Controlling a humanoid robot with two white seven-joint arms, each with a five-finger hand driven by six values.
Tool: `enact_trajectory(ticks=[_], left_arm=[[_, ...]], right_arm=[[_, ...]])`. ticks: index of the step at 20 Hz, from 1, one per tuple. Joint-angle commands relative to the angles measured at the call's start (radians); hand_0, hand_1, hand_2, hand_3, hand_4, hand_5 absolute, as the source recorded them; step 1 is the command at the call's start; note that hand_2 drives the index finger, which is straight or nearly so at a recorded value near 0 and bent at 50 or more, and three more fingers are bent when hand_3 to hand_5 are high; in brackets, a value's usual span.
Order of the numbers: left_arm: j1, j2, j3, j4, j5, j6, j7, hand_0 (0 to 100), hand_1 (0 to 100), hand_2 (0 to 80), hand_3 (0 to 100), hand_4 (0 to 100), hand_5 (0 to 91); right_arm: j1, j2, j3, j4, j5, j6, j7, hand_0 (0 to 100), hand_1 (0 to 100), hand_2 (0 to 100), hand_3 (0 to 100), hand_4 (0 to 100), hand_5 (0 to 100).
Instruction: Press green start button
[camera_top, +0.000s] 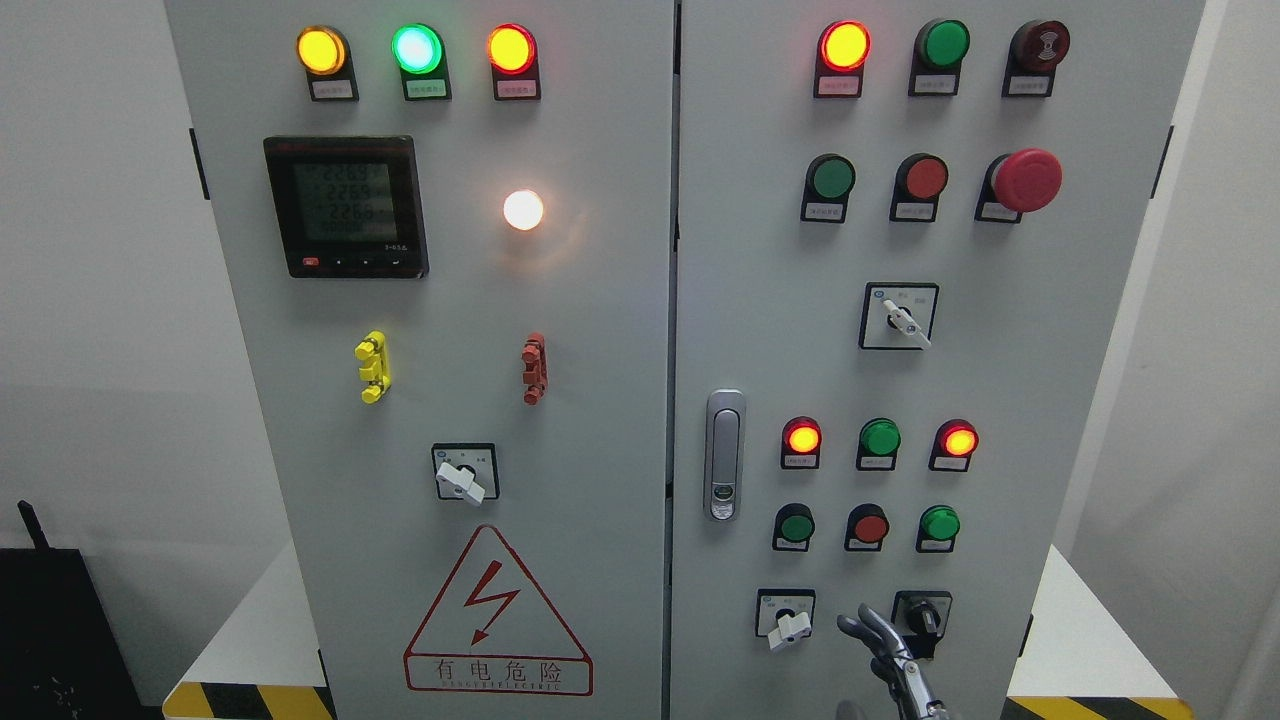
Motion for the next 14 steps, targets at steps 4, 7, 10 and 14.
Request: enact_trajectory(ticks=[4,7,10,14], left_arm=[[0.0,0.0,0.0,0.0,0.0,0.0,0.0,12,56,0.0,0,0,0.0],[0.0,0.0,0.0,0.0,0.0,0.0,0.0,12,56,0.0,0,0,0.0],[0.0,0.0,0.0,0.0,0.0,0.0,0.0,12,56,0.0,0,0,0.0],[0.0,0.0,0.0,0.0,0.0,0.0,0.0,12,56,0.0,0,0,0.0]], right_arm=[[0.034,-0.002,-0.01,-0.033,-0.139,0.0,0.034,70,23,0,0,0,0],[0.036,0.0,-0.012,-0.035,-0.139,0.0,0.035,70,21,0,0,0,0],[0.04,-0.003,-0.012,-0.035,-0.162,0.001,0.048,68,18,0,0,0,0],[0.042,-0.003,-0.028,-0.035,-0.176,0.003,0.052,63,16,0,0,0,0]])
